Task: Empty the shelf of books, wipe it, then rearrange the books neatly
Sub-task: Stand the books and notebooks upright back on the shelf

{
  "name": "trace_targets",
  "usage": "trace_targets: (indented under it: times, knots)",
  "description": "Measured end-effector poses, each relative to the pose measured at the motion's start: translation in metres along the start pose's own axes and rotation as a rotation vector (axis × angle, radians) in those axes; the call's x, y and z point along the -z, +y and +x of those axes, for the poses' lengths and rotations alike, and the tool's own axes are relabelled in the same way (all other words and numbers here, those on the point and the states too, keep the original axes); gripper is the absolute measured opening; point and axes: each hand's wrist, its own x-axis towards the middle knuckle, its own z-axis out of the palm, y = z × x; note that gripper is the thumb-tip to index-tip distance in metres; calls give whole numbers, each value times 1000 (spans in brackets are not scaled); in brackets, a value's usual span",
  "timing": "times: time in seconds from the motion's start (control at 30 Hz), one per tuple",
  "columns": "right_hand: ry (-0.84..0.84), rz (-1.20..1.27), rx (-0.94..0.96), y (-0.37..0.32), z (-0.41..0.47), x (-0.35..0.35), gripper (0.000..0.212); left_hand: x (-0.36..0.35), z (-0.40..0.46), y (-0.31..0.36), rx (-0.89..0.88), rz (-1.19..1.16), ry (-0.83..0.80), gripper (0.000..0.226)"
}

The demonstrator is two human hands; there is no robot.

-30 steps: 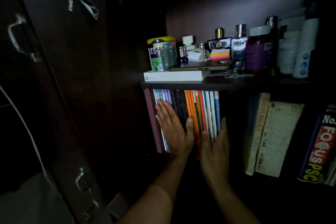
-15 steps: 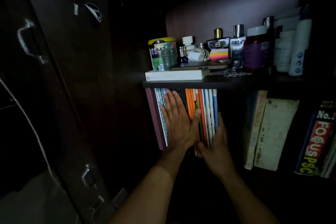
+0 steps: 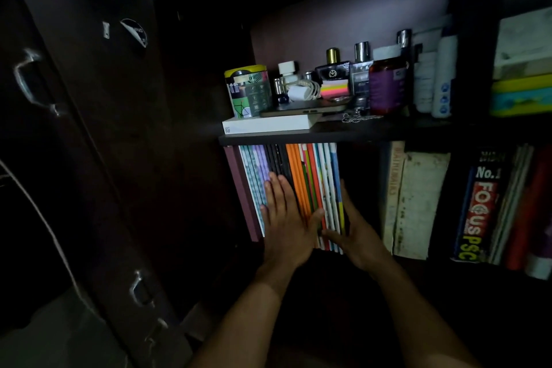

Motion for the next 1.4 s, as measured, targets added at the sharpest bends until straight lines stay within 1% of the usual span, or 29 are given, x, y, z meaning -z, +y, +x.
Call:
trace_targets:
  times: [0.07,0.13,0.2,0.23,0.27,0.3,0.37,0.4,0.5,0.63,0.7,0.87,0.93,1.0,1.07,1.2,1.27,1.33,1.4]
  knots:
    - [8,-12,12,2,2,-2,108,-4,3,-1,31,83,-39,96]
    - [24,-12,6,1,0,-2,108,1,2,-2,22,110,-52,95]
    - [-3,8,-22,1,0,3,109,7,-3,2,5,82,-1,94]
    - [-52,34,-40,2,0,7,111,9,-8,6,-33,74,48,92]
    - [-119,56,-54,2,0,11,112,7,-15,10,-108,67,81,88]
    - [-184,66,-63,3,0,15,113,2,-22,14,-216,62,76,83]
    - [-246,36,-77,4,1,22,111,-11,-34,18,-394,90,-25,77]
    - [-246,27,-86,4,2,23,109,-17,-35,17,-423,121,-72,75]
    - [-211,-7,-110,7,1,21,102,-24,-33,16,-404,134,-129,73]
    - [-163,-15,-41,11,-2,14,96,-16,-36,17,-388,120,-112,75]
    - [-130,-22,-46,11,-4,10,95,-15,-37,17,-387,90,-118,76]
    - [62,-162,-113,-3,-25,0,97,-7,-38,21,-386,-10,-130,86]
    - [107,-200,-123,-14,-40,4,93,0,-42,23,-379,-60,-129,88]
    - [130,-213,-117,-26,-62,10,86,6,-52,30,-396,-80,-121,84]
    - [143,-221,-142,-37,-92,20,77,10,-71,44,-368,-174,-175,78]
    - [214,-141,-207,-66,-150,40,61,27,-119,94,-160,-507,-342,58]
    - [251,-92,-207,-84,-189,55,59,41,-141,129,-127,-658,-419,52]
    - [270,-116,-218,-96,-222,72,61,49,-154,159,-88,-773,-467,48]
    - [345,-146,-260,-117,-264,101,62,61,-171,201,-89,-862,-521,45]
